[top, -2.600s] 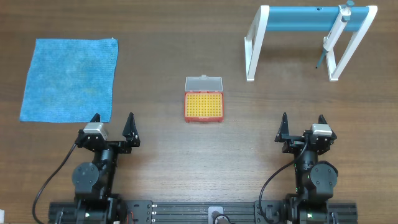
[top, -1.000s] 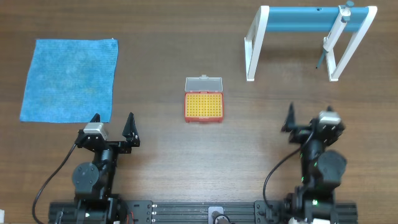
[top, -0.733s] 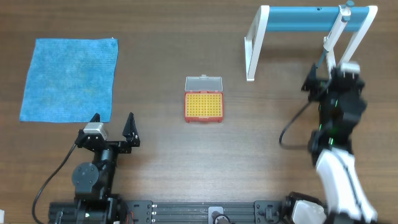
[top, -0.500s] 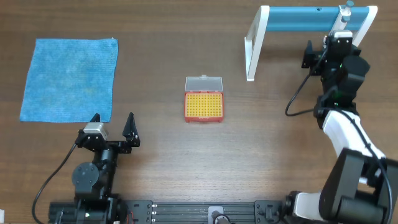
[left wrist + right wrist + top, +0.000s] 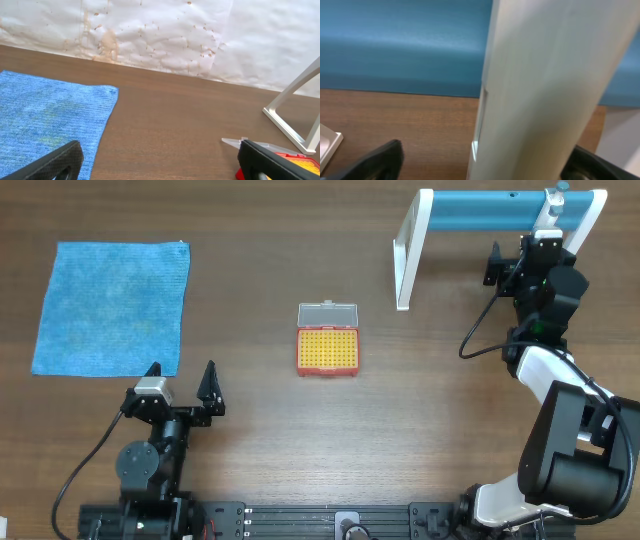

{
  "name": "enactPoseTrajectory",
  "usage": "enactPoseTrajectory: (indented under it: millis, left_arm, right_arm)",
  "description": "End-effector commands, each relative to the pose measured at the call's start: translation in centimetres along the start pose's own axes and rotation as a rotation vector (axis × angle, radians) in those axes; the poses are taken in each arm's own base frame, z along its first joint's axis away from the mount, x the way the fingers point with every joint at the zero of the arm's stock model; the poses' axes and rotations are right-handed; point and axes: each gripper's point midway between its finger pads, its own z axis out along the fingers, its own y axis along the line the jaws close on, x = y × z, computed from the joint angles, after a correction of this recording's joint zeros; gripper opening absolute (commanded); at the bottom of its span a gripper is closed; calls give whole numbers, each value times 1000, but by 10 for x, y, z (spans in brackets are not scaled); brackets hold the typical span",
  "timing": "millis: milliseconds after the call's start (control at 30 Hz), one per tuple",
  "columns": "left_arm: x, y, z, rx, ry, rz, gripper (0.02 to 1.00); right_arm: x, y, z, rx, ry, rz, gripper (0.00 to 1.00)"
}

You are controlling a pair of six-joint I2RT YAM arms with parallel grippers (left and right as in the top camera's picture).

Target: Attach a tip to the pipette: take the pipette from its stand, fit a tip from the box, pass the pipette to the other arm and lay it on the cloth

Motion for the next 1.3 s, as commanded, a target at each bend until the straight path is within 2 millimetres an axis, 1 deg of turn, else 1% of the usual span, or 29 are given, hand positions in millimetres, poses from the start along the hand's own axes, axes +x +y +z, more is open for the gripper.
enactPoseTrajectory:
  millis: [33,100,133,233,400,467,567,600,633,700,733,800,867,933,1000,1033,1067,1100,1133,1167,1200,1233,1300]
  left_arm:
    - [1,0,0,1,1,8,998]
    - [1,0,0,1,1,8,996]
    - [1,0,0,1,1,8,996]
    - [1,0,0,1,1,8,998]
    - [1,0,0,1,1,8,998]
    - [1,0,0,1,1,8,998]
    - [1,0,0,1,1,8,996]
    - [1,0,0,1,1,8,998]
    - [1,0,0,1,1,8,996]
    - [1,0,0,1,1,8,996]
    - [1,0,0,1,1,8,998]
    - [1,0,0,1,1,8,996]
    - [1,0,0,1,1,8,996]
    - [1,0,0,1,1,8,996]
    - [1,0,0,1,1,8,996]
    - [1,0,0,1,1,8,996]
    - [1,0,0,1,1,8,996]
    - [1,0,0,1,1,8,998]
    - [1,0,0,1,1,8,998]
    - [1,0,0,1,1,8,996]
    - [1,0,0,1,1,8,998]
    - [1,0,0,1,1,8,996]
    - [1,0,0,1,1,8,998]
  right_arm:
    - [-5,-3,4,2,-16,14,395]
    - [-5,-3,4,2,-16,14,99]
    - [-5,-3,4,2,-16,14,84]
    - [-6,-4,4,3,-20,13,82]
    - [-33,-7,-5,16,-86,0,84]
    - [-33,-7,-6,15,-86,0,82]
    - [-43,-7,-9,17,-116,24,82]
    - [-43,-7,-10,17,-117,25,82]
    - [-45,-5,-13,9,-122,31,82]
    - [-56,7,-24,-57,-155,40,82]
    - [-58,14,-31,-89,-164,51,80]
    - [-52,19,-45,-95,-158,56,80]
    - [-51,28,-60,-108,-167,51,80]
    - [-65,50,-88,-144,-245,27,82]
    - [-89,83,-115,-219,-396,5,80]
    - [-101,119,-133,-330,-492,14,80]
    - [-105,155,-145,-450,-530,52,82]
    - [-106,183,-153,-549,-539,85,80]
    - [-107,207,-160,-631,-547,124,80]
    - [-106,224,-165,-687,-558,155,80]
    - [-99,246,-167,-760,-554,211,80]
    - [-83,265,-160,-827,-469,267,80]
    - [-60,289,-150,-897,-373,306,80]
